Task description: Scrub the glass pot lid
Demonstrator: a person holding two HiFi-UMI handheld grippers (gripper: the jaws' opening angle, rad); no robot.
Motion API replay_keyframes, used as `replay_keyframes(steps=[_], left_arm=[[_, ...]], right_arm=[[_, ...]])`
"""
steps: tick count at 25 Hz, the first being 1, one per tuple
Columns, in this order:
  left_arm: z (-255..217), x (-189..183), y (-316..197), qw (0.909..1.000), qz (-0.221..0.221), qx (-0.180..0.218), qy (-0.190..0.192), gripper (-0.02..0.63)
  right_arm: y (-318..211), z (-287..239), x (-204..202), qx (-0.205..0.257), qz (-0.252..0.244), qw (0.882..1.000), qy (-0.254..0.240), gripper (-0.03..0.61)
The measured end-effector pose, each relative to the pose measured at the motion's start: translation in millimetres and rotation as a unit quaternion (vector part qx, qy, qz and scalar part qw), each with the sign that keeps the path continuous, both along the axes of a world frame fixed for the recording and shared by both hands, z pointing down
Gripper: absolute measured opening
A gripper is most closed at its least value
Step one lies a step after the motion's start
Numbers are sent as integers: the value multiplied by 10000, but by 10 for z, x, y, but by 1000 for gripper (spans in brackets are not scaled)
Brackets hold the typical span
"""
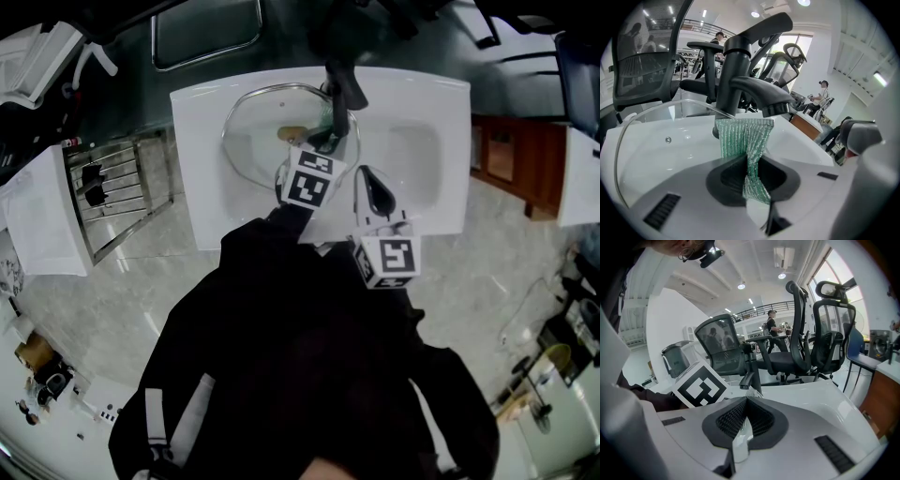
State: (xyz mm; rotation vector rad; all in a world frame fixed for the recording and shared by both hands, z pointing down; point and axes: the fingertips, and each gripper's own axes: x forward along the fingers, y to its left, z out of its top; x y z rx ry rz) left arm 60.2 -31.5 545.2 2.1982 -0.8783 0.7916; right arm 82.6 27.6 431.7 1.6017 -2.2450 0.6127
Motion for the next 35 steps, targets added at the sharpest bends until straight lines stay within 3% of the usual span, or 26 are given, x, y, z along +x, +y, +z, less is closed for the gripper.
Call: replay_keyframes(steps=[19,35], left_arm=[[-116,-67,151,9999,70,-49,78,60],[-228,-912,261,9987,-497,27,-104,60]], right_arm=[[-17,-83,-36,94,-148,9998,7,3],[-14,-193,-410,249,-595,9979,-53,3]])
